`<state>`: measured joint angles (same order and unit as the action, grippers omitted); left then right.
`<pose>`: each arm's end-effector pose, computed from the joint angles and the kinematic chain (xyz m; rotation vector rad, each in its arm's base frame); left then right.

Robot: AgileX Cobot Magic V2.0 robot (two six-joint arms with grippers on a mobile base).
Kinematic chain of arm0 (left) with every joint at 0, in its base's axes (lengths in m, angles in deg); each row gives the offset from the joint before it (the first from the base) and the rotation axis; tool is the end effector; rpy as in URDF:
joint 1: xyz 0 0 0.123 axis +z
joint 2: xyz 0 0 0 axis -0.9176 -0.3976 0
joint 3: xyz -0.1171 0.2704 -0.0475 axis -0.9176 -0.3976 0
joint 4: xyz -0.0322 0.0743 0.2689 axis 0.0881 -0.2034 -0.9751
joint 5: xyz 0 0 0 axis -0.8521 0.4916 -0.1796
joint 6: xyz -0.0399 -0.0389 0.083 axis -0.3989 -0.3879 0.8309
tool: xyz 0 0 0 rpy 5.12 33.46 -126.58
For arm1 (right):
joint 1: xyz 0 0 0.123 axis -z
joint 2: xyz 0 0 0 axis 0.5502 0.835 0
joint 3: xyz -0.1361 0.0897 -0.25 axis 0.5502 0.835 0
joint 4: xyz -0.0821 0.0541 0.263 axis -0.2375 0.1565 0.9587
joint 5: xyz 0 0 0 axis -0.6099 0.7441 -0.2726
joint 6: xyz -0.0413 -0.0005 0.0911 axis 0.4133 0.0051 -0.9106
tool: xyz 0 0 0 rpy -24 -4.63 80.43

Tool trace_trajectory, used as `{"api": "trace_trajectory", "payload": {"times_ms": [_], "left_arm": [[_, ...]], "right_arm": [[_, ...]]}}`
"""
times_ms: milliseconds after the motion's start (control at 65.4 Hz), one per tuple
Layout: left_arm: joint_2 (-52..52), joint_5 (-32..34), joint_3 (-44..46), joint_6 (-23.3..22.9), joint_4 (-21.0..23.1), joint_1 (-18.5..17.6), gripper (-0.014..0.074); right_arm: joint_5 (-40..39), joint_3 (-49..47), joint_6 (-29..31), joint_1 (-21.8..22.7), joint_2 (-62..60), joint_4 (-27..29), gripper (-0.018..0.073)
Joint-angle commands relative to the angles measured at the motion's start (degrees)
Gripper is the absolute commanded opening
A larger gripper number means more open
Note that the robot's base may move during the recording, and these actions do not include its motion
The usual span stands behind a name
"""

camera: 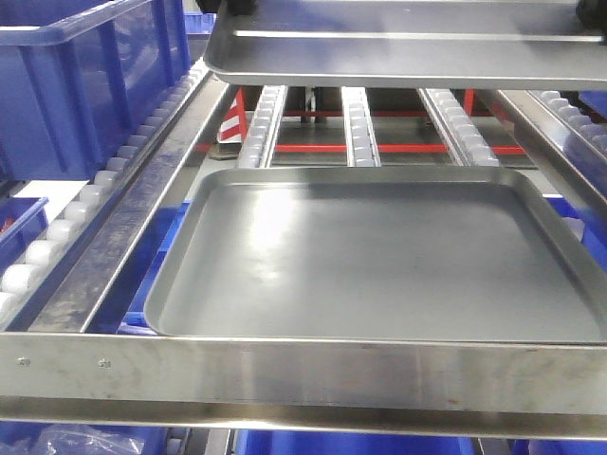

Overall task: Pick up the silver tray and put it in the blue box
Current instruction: 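Hold the lifted silver tray level with both grippers, then drive the base away from the shelf carrying the tray in both grippers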

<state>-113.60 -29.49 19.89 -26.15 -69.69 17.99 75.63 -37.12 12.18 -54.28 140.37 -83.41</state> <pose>0.2814 -0.2809 0.3919 0.2890 2.5552 -0.1984 0.2829 0.0916 0.3711 0.0474 2.5658 0.0754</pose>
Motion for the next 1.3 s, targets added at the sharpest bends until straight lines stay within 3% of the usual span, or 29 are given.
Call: {"api": "trace_trajectory", "payload": {"times_ms": [0,1284], "left_arm": [[2.5,-0.1,1.8,1.2,-3.1,-0.1,-0.0098],[2.5,-0.1,1.8,1.2,-3.1,-0.1,-0.0098]], "right_arm": [[-2.5,-2.2,0.6,0.1,-2.0,-3.8,0.0059],[-2.5,-2.2,0.6,0.1,-2.0,-3.8,0.0059]]}}
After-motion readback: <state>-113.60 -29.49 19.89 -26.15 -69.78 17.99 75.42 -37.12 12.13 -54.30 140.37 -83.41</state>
